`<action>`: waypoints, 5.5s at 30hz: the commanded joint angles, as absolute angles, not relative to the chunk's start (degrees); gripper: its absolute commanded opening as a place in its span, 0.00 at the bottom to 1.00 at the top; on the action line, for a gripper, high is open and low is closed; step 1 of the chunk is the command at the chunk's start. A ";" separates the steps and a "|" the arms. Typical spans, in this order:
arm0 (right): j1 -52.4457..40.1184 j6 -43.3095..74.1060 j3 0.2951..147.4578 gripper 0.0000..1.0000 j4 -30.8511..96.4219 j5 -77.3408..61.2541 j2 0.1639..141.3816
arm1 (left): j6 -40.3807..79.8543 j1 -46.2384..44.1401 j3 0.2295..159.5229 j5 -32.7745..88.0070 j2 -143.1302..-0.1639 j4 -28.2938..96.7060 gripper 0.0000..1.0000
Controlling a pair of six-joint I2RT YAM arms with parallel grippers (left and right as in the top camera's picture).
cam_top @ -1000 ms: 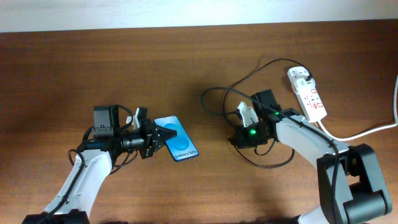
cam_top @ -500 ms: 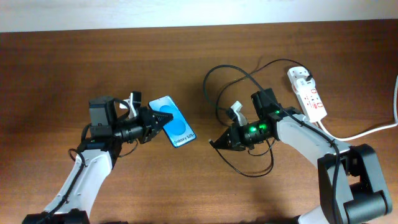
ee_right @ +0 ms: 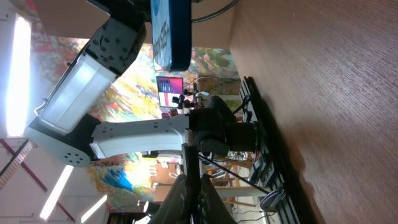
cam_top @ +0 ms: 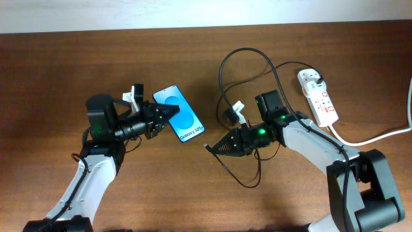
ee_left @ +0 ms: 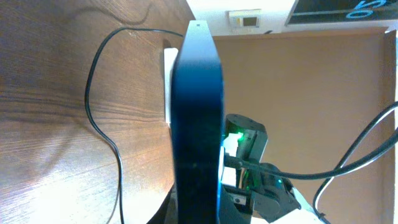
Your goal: Plug charger to phone and switch on socket
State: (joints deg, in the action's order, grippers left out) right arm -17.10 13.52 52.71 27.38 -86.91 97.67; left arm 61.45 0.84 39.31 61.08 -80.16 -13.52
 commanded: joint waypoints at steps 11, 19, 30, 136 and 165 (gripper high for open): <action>-17.43 12.73 53.47 0.04 25.04 -88.86 96.79 | 64.27 0.75 40.27 65.67 -79.81 -14.22 0.00; -19.92 19.00 53.47 0.04 17.72 -88.33 96.79 | 63.31 0.75 40.27 63.68 -79.81 -14.55 0.00; -19.92 27.99 53.47 0.04 8.21 -85.30 96.79 | 63.13 0.75 40.27 61.25 -79.81 -14.48 0.00; -21.37 37.98 53.47 0.04 7.68 -83.26 96.79 | 57.39 1.13 40.27 59.29 -79.81 -10.61 0.00; -21.89 39.51 53.47 0.04 5.06 -79.46 96.79 | 57.32 1.13 40.25 61.71 -79.81 -10.20 0.00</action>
State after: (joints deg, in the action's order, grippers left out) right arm -21.47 39.92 52.71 5.52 -80.42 97.67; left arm 57.23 1.43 39.31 59.31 -80.16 -10.11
